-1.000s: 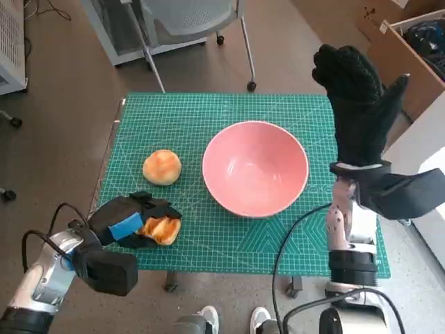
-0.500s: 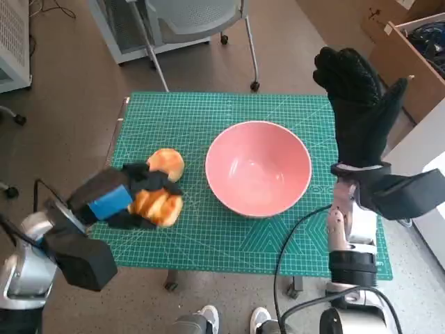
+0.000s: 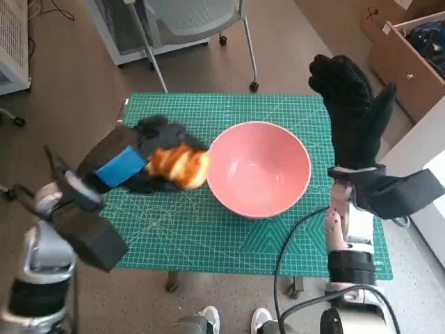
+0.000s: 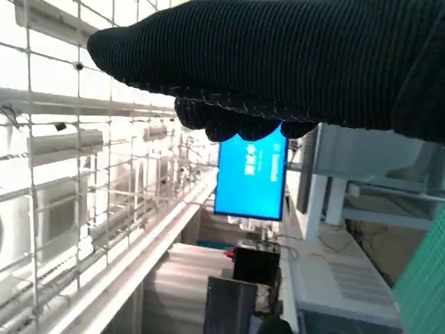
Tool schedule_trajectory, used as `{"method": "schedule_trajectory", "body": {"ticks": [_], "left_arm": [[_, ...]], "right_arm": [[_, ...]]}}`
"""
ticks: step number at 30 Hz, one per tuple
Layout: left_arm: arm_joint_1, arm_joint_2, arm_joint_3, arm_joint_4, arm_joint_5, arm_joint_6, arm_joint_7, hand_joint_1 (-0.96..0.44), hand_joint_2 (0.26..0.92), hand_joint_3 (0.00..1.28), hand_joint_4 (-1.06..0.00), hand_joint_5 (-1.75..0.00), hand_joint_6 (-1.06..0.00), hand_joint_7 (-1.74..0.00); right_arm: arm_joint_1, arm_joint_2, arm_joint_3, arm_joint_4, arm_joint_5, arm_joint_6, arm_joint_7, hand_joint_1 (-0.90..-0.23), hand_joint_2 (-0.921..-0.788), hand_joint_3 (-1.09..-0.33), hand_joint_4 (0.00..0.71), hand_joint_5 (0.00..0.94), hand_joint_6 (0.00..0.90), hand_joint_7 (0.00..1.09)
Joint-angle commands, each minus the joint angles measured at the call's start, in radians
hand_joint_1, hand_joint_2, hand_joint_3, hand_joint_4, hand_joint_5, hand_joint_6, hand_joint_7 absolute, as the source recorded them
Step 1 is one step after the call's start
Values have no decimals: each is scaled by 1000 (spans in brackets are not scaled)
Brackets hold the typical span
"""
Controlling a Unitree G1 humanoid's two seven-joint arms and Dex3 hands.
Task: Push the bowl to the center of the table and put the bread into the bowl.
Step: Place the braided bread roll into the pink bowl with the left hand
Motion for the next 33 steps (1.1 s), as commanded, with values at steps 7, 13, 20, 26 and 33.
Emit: {"method": "schedule_trajectory", "body": {"ticks": [7,13,20,26,33], "left_arm": [[-159,-158,-126,242,26,-91,38,0,920,56,-681,-1149,-657,-1161],[-206,-216,-169,366,48,-136,47,0,920,63,-667,-1165,-656,-1162],[-244,-257,-204,498,65,-152,37,0,920,71,-653,-1121,-655,-1217],[-253,-254,-226,537,55,-96,-49,28,886,153,-342,-728,-312,-580],[-258,-197,-261,493,112,24,-150,-277,882,44,-64,-66,-114,-177]], "right_arm": [[36,-15,22,-39,-17,34,16,-607,-921,-673,280,1,161,407],[56,-28,24,-60,-22,37,15,-601,-921,-674,277,0,159,407],[66,-39,21,-61,-29,33,7,-600,-921,-675,271,0,159,409],[76,-40,19,-76,-48,30,-12,-594,-921,-682,269,0,160,411],[89,-42,20,-107,-67,35,-40,-597,-921,-687,268,0,160,414]]}}
